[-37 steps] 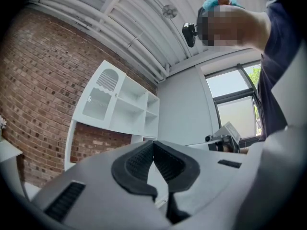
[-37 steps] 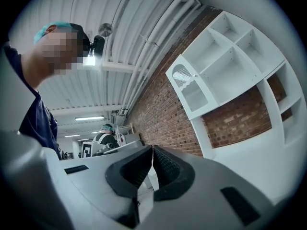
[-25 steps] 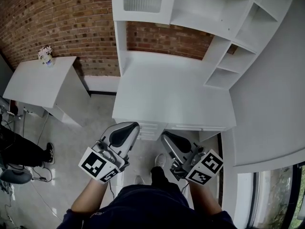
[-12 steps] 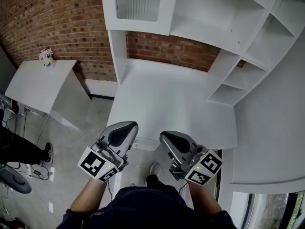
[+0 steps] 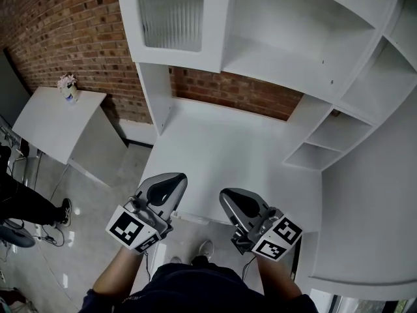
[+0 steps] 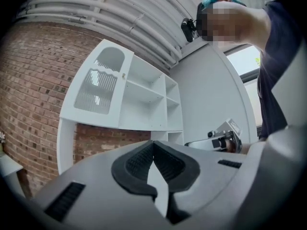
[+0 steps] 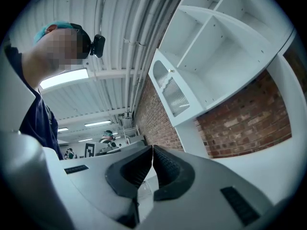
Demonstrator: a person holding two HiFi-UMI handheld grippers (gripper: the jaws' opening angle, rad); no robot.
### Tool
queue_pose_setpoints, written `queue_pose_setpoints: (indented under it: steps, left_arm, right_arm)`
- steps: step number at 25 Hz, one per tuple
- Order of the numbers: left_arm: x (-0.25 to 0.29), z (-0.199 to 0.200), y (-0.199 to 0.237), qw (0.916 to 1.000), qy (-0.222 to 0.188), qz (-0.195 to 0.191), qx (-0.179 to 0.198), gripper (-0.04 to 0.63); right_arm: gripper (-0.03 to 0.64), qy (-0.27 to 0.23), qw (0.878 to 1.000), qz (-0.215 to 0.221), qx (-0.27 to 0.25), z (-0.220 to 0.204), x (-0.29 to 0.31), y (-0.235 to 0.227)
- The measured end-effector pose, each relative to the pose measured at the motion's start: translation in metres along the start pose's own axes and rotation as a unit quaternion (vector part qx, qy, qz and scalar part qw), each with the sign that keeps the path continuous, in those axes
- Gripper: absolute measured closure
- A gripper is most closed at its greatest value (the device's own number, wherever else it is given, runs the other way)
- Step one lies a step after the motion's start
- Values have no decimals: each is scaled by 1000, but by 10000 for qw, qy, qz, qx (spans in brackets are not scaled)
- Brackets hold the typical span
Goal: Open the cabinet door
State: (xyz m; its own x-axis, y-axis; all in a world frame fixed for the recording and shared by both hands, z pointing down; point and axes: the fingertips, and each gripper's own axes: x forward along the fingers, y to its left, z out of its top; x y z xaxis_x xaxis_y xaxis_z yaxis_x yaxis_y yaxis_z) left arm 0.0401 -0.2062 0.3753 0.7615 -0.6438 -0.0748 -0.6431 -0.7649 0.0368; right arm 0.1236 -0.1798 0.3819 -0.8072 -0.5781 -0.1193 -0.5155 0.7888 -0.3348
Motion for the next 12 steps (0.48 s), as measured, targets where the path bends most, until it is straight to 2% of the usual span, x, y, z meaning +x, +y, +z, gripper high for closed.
queue_pose_setpoints:
  steps: [7, 12]
  left_arm:
    - [31, 19, 13, 9988, -12, 20, 485, 588]
    - [49, 34, 23, 9966, -134, -197, 785, 588]
  right_arm:
    - [591, -147, 9998, 114, -97, 19, 9, -23]
    - [591, -248, 9988, 127, -410, 39, 26, -28]
